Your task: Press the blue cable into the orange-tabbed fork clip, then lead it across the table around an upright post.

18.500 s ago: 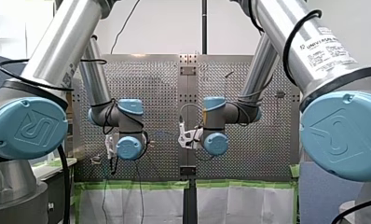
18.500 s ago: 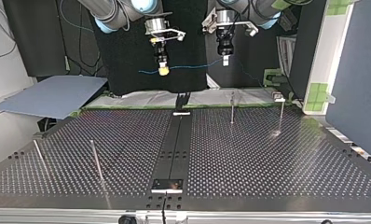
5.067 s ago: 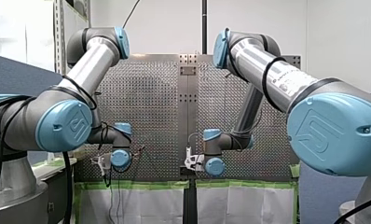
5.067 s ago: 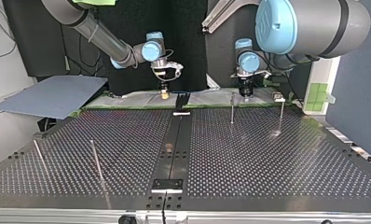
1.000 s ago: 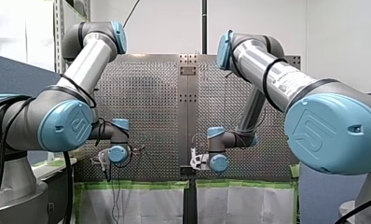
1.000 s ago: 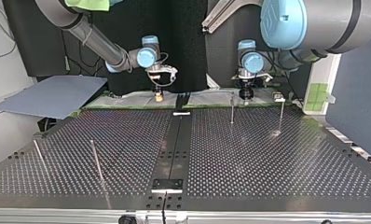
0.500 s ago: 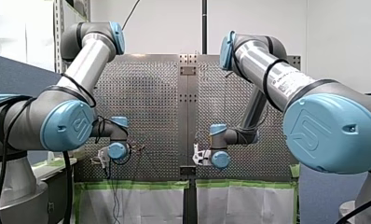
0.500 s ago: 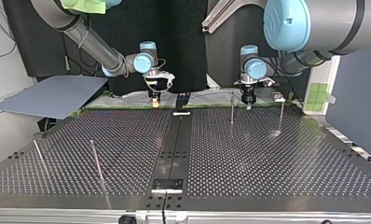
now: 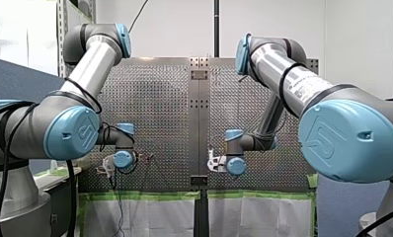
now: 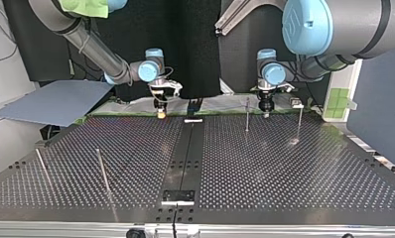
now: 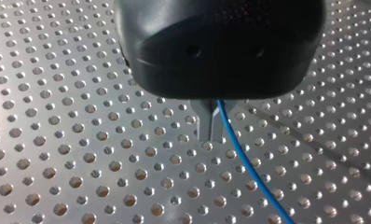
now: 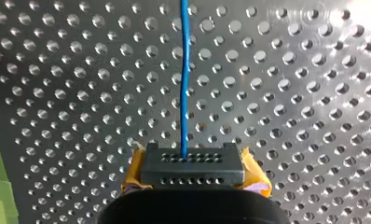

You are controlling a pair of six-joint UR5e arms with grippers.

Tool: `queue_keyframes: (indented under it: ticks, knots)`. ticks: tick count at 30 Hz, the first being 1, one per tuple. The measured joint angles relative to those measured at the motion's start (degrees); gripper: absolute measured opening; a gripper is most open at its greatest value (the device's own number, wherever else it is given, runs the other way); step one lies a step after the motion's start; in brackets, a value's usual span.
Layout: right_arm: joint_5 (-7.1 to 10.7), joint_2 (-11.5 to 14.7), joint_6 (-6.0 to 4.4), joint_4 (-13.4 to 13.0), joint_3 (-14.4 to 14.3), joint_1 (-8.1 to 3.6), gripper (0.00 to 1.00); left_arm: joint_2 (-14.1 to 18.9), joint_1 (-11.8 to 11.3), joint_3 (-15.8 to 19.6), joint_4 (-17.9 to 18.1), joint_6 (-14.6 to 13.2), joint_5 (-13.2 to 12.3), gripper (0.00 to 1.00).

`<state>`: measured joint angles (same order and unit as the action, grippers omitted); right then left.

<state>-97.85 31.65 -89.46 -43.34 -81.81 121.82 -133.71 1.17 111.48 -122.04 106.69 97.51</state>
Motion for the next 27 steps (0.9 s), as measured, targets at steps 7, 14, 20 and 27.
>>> queue_keyframes:
  ticks: [7,14,20,27]
  knots:
    - [0.1,-0.01,-0.11,0.36,0.26,-0.6,0.0,0.0,-0.03,0.01,0.33,-0.07,-0.89,0.0]
    - [0.1,0.02,-0.12,0.43,0.28,-0.67,0.0,0.0,-0.17,0.02,1.38,-1.03,-3.9,0.09]
    - [0.1,-0.02,-0.12,0.75,0.28,-0.7,0.0,0.0,-0.22,0.02,1.13,-3.05,-5.95,0.68]
    - [0.19,-0.02,-0.12,1.17,0.28,-0.67,0.0,0.0,-0.37,0.1,-0.73,-4.42,-6.93,1.0]
